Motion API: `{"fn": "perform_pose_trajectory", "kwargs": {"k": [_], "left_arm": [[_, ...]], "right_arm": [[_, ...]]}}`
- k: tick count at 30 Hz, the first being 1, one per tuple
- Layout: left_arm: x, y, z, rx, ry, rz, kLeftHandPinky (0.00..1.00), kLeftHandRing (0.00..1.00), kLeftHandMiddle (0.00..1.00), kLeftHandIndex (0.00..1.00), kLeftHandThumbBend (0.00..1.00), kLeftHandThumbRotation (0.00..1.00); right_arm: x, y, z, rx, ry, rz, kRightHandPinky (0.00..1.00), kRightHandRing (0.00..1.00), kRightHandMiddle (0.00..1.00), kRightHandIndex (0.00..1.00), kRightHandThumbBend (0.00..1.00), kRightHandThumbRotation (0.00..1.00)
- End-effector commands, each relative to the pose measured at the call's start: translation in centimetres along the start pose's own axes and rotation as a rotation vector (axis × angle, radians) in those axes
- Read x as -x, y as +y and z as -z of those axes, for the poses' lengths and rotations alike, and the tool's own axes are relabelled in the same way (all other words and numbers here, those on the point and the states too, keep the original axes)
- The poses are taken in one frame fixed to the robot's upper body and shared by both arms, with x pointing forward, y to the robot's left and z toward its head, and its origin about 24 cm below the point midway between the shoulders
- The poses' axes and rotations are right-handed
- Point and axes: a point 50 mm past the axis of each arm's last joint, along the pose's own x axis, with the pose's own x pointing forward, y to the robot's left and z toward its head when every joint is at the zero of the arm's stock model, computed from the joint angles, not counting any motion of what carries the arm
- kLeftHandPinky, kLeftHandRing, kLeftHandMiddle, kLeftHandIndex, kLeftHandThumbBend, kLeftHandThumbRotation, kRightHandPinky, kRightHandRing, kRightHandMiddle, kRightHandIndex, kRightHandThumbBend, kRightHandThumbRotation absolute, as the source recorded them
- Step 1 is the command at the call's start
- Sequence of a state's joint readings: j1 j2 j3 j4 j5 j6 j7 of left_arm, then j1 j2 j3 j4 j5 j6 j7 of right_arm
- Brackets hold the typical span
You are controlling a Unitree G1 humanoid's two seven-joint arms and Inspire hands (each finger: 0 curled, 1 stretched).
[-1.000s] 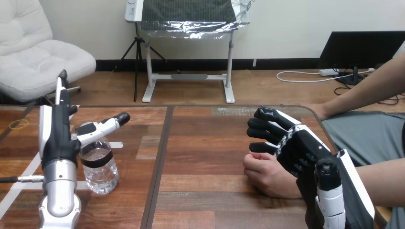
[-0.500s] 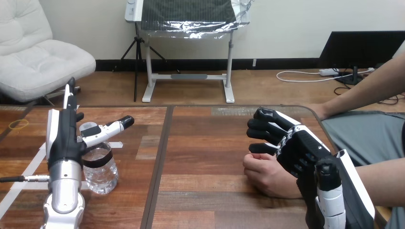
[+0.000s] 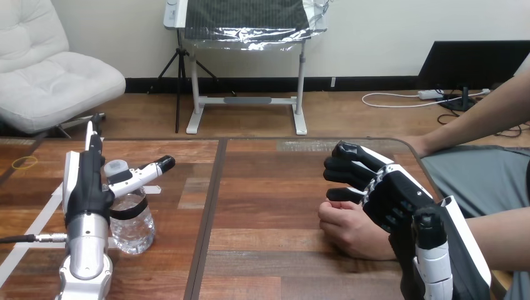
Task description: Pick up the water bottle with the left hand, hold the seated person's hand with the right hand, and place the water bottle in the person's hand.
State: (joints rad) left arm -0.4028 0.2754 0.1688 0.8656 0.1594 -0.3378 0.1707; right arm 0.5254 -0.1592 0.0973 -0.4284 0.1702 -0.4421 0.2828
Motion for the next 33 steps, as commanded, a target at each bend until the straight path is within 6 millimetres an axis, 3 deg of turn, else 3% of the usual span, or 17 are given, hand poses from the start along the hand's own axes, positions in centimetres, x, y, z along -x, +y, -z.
{"fn": "perform_pose_trajectory", "kwargs": {"k": [1, 33], "left_arm": [[-1.8, -0.1, -2.7, 0.011, -0.069, -0.016, 0.95, 1.00, 1.00, 1.00, 0.99, 0.24], [-1.9, 0.1, -1.4, 0.029, 0.008, -0.034, 0.98, 1.00, 1.00, 1.00, 0.99, 0.23]], "right_arm": [[-1.4, -0.3, -1.4, 0.023, -0.101, -0.006, 0.72, 0.80, 0.80, 0.81, 0.81, 1.00], [-1.3, -0.3, -1.4, 0.014, -0.102, -0.006, 0.74, 0.80, 0.80, 0.80, 0.82, 1.00]]}}
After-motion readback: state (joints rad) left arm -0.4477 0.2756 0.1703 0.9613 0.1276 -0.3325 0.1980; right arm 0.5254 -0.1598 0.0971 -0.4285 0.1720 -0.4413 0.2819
